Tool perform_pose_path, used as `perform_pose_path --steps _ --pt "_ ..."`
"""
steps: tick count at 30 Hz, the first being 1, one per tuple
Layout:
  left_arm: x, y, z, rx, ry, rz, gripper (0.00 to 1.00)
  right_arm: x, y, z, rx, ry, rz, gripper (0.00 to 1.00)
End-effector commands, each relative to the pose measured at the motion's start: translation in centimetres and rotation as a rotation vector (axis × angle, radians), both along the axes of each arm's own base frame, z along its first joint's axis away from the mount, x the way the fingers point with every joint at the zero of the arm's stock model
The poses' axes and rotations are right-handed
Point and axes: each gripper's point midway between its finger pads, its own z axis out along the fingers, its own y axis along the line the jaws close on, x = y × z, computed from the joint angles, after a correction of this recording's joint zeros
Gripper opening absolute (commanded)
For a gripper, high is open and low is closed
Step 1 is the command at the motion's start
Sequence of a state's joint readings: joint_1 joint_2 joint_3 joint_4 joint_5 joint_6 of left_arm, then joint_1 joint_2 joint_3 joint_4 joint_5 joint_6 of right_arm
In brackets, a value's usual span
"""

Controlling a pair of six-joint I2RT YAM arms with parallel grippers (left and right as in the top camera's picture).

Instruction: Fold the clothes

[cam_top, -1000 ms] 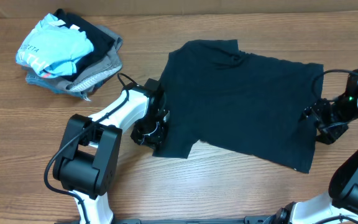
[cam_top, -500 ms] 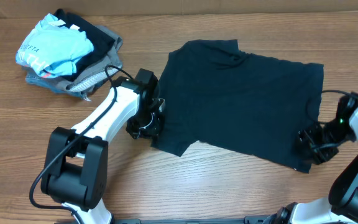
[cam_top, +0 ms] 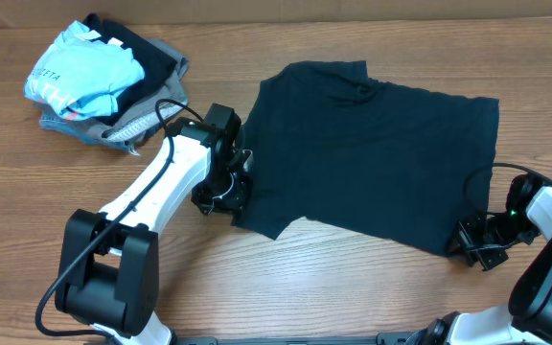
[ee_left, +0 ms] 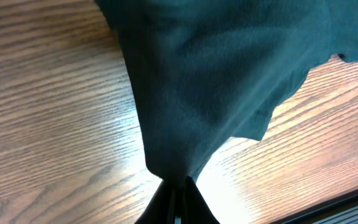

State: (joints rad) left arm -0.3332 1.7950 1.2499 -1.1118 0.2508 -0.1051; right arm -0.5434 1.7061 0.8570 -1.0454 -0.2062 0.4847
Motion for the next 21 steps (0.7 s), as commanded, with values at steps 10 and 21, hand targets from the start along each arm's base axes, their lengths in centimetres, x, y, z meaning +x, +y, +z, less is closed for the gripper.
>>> perform_pose_path --steps 10,21 --pt "0.0 0.8 2.3 0.008 -0.027 0.037 0.04 0.8 -0.6 3.7 -0.064 -0.132 0.069 0.04" --pt "-1.3 4.5 7.6 0.054 -0.102 0.163 0.04 -1.5 2.4 8.9 -0.026 -0.181 -0.037 0.04"
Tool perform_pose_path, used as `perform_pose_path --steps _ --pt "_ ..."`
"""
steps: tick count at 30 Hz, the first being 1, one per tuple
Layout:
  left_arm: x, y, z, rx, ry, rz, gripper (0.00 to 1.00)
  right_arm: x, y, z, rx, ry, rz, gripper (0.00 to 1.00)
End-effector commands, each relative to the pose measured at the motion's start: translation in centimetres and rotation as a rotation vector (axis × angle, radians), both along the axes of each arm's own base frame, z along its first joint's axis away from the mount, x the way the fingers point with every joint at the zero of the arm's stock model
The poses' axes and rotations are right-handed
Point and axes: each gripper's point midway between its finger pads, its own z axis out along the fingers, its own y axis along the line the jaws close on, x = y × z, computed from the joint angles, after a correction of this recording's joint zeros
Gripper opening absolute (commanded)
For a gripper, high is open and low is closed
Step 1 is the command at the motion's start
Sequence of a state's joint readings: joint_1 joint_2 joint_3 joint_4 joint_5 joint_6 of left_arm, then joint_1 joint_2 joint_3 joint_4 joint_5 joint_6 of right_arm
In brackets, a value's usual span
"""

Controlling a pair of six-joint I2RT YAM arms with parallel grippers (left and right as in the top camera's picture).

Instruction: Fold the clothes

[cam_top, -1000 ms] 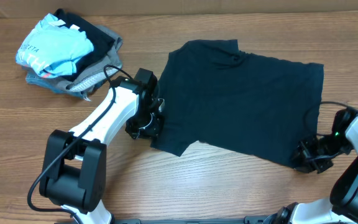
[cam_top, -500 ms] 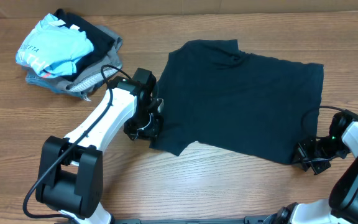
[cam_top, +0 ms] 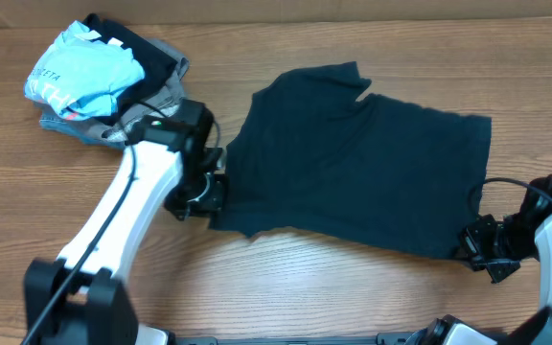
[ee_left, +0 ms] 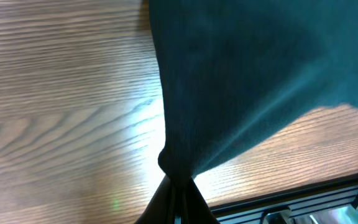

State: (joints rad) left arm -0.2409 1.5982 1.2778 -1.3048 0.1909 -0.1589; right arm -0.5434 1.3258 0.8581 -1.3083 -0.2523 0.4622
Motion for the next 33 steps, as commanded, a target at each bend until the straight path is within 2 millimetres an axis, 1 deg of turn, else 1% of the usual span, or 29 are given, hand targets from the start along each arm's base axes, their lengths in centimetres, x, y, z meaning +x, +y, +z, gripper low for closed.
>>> perform_pose_path --steps 1,6,13,15,17,21,27,30,32,33 --pt "0.8 0.1 2.0 -0.004 -0.093 0.019 0.04 1.3 -0.2 1.2 -0.013 -0.07 -0.05 0.04" --pt "3.1 -0.7 2.4 -0.039 -0.192 0.023 0.05 2.9 -1.1 1.0 -0.043 -0.124 -0.089 0.04" --pt "7.9 -2.7 3.7 -0.099 -0.402 0.007 0.08 6.0 -2.8 0.5 -0.081 -0.211 -0.144 0.04" --pt "8.8 -3.4 4.0 -0.112 -0.443 -0.004 0.08 6.6 -3.1 0.2 -0.082 -0.223 -0.165 0.04" --pt "9.6 -3.6 4.0 -0.099 -0.479 -0.01 0.09 7.5 -3.1 0.2 -0.065 -0.254 -0.163 0.04" --pt "11.3 -4.0 3.5 -0.069 -0.529 -0.016 0.09 8.8 -3.4 -0.2 -0.055 -0.293 -0.162 0.04" --pt "13.5 -4.9 1.5 -0.073 -0.544 -0.022 0.1 10.1 -4.0 -1.0 -0.054 -0.308 -0.181 0.04" --pt "14.7 -5.2 0.7 -0.076 -0.566 -0.02 0.1 10.6 -4.3 -1.4 -0.056 -0.316 -0.185 0.04" --pt "15.6 -5.5 0.6 -0.084 -0.589 -0.019 0.11 10.8 -4.4 -1.6 -0.057 -0.317 -0.184 0.04" --pt "15.8 -5.6 0.5 -0.086 -0.595 -0.018 0.14 10.8 -4.5 -1.7 -0.057 -0.317 -0.185 0.04"
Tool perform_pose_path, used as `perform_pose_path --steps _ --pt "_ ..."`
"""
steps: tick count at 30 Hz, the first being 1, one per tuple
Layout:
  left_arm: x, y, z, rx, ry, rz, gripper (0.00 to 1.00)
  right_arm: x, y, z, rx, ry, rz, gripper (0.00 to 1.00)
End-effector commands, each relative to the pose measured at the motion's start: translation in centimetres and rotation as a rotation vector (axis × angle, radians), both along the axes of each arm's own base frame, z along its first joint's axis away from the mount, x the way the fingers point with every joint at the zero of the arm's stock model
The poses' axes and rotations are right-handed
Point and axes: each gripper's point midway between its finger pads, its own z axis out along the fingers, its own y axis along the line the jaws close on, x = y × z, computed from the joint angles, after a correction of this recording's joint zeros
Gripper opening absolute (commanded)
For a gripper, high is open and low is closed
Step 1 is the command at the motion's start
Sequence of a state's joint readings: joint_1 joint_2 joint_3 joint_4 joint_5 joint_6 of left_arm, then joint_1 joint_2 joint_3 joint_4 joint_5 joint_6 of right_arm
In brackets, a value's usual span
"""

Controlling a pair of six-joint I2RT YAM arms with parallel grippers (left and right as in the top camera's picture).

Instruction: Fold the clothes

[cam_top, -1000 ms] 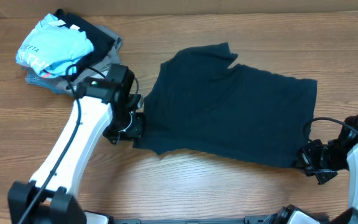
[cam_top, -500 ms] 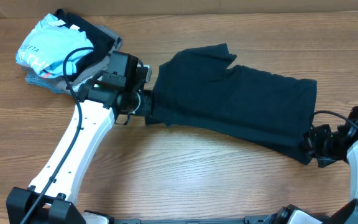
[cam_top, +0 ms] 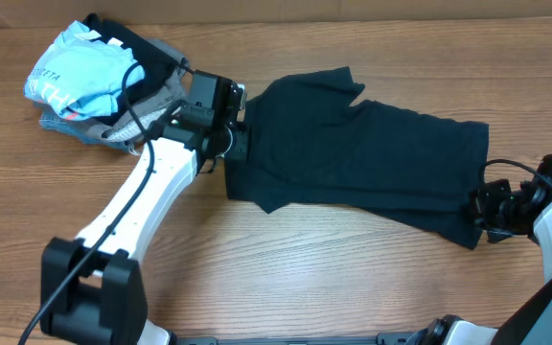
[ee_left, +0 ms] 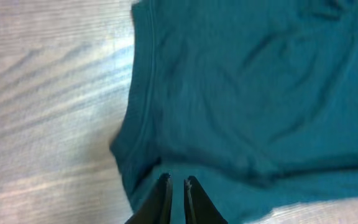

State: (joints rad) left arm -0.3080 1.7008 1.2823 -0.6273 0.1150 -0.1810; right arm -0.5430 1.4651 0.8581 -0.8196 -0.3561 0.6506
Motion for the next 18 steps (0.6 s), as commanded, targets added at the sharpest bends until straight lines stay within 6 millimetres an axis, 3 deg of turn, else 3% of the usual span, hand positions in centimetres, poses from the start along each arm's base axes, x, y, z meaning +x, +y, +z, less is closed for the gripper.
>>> perform_pose_path --steps 1,4,5,9,13,18 --pt "0.9 -0.5 0.1 -0.007 -0.02 0.006 0.21 0.7 -0.4 0.2 -0.001 -0.014 -0.008 0.04" --pt "-0.6 -1.1 -0.5 -0.037 0.047 -0.025 0.46 0.7 -0.3 0.2 0.001 -0.012 -0.007 0.06" --pt "-1.3 -0.9 -0.9 -0.032 0.082 -0.028 0.5 0.6 -0.3 0.1 0.002 -0.01 -0.007 0.07" --pt "-4.3 0.1 -3.7 0.021 0.238 -0.032 0.53 0.3 -0.1 0.1 0.011 0.006 -0.007 0.07" --pt "-5.8 0.0 -6.7 0.031 0.345 -0.06 0.52 0.3 -0.1 0.1 0.009 0.005 0.001 0.07" --pt "-5.2 -0.1 -10.0 0.054 0.376 -0.081 0.53 0.2 -0.1 0.0 0.008 0.007 0.004 0.07"
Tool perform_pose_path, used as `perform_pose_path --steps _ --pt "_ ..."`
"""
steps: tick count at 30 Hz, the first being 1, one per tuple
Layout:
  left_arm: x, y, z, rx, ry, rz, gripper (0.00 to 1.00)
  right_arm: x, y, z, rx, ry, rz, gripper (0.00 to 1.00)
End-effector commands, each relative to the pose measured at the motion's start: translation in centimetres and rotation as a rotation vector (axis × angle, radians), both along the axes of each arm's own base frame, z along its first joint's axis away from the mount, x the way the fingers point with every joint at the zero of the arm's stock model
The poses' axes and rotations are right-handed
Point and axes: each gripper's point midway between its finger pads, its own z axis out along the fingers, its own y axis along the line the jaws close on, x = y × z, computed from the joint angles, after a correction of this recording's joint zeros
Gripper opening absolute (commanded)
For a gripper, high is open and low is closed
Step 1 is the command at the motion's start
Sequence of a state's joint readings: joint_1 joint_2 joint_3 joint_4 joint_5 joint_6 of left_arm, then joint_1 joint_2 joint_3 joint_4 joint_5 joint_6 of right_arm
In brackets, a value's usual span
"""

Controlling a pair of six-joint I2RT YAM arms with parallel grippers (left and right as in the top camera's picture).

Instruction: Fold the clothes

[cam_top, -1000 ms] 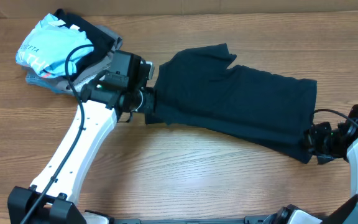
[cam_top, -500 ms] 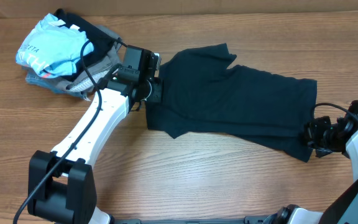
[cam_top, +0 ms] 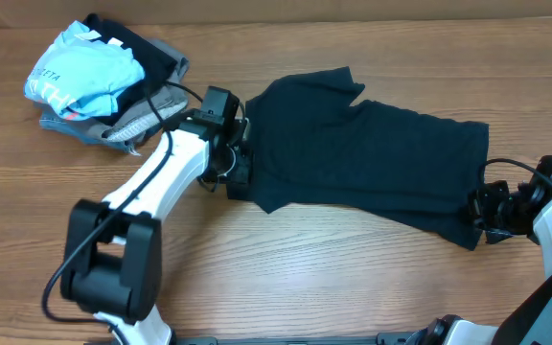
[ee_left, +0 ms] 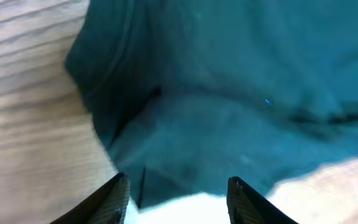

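Note:
A dark teal T-shirt (cam_top: pixel 362 158) lies on the wooden table (cam_top: pixel 295 287), folded in half lengthwise, with a sleeve pointing to the far side. My left gripper (cam_top: pixel 237 167) sits at the shirt's left end. In the left wrist view it (ee_left: pixel 180 200) stands open, fingers (ee_left: pixel 115 200) wide apart, with the folded cloth (ee_left: pixel 229 81) lying just beyond them and nothing held. My right gripper (cam_top: pixel 478 208) is against the shirt's near right corner; its jaws are too small to read.
A heap of other clothes (cam_top: pixel 94 77), light blue, grey and black, lies at the far left corner. Bare wood runs along the front of the table.
My left gripper, shut on the shirt's edge at the far left, is now open and a little nearer the front along the shirt's left end. The shirt and right arm stay put.
The shirt first lay spread flat, my left gripper shut on its near left corner and my right at its near right corner. Then it sat shifted left. Later the near edge lay over the far part, halving the shirt. Now the left gripper has let go.

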State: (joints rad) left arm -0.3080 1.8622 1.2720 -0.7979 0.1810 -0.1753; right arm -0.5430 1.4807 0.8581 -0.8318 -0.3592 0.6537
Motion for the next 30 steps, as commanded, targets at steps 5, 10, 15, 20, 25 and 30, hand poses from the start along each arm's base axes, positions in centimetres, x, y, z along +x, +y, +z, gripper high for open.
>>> perform_pose_path --steps 5,10,15,20,25,30 --pt "0.1 0.3 -3.7 0.051 0.037 -0.051 0.43 0.5 -0.3 0.5 -0.011 -0.016 0.006 0.07" --pt "0.3 0.8 -3.8 0.085 0.021 -0.07 0.28 0.6 -0.4 0.5 -0.015 -0.018 0.005 0.07" --pt "0.6 1.0 -3.5 0.1 0.015 -0.067 0.04 0.6 -0.4 0.5 -0.015 -0.018 0.005 0.07" --pt "1.2 0.6 -1.8 0.088 0.015 -0.068 0.04 0.5 -0.5 0.4 -0.02 -0.016 0.004 0.07" --pt "3.0 0.0 1.4 0.078 -0.022 -0.067 0.04 0.5 -0.5 0.4 -0.021 -0.014 0.003 0.07" --pt "5.3 -0.8 4.0 0.055 -0.101 -0.064 0.04 0.5 -0.5 0.4 -0.021 -0.015 0.003 0.07"
